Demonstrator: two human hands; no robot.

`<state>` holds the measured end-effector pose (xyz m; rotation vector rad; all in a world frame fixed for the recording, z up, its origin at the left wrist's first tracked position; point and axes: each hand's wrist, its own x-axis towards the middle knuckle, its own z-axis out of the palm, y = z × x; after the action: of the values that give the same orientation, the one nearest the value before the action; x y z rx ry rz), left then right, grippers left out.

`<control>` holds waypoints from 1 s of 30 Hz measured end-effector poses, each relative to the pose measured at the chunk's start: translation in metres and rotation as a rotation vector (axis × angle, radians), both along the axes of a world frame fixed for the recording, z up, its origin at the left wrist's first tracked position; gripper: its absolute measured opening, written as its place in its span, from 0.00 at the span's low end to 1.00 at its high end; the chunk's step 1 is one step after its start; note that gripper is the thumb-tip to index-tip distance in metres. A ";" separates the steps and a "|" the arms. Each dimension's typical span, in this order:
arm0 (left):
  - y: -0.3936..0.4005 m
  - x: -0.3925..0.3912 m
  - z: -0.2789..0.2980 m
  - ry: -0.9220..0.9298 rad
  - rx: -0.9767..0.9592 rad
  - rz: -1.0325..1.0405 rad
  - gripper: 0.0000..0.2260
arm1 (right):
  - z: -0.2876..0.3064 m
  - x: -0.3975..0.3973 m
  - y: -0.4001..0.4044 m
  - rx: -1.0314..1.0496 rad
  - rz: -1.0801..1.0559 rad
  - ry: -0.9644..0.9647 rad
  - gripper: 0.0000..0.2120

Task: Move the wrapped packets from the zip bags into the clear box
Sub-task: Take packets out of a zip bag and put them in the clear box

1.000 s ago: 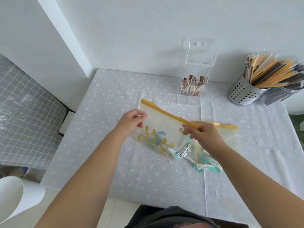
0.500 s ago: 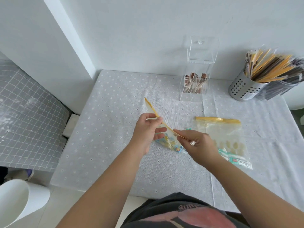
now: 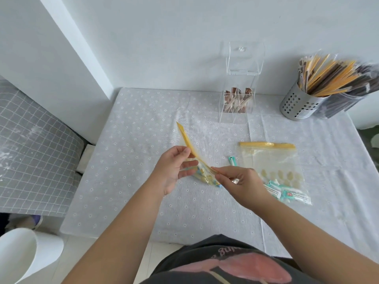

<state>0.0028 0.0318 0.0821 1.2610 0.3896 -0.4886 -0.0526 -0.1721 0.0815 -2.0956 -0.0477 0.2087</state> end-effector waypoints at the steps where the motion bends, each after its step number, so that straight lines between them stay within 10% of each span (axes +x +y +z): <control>1: 0.001 0.000 0.000 -0.006 0.016 -0.007 0.03 | -0.001 -0.001 0.001 0.005 0.005 0.000 0.11; 22: -0.010 -0.017 0.001 -0.122 0.241 -0.350 0.11 | 0.000 0.034 0.021 0.025 -0.068 0.202 0.08; 30: -0.025 -0.015 -0.001 -0.135 0.265 -0.201 0.17 | 0.007 0.049 0.024 0.407 0.231 0.437 0.17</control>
<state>-0.0117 0.0065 0.0814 1.5906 0.2184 -0.5305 -0.0035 -0.1480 0.0890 -1.6006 -0.0637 0.7297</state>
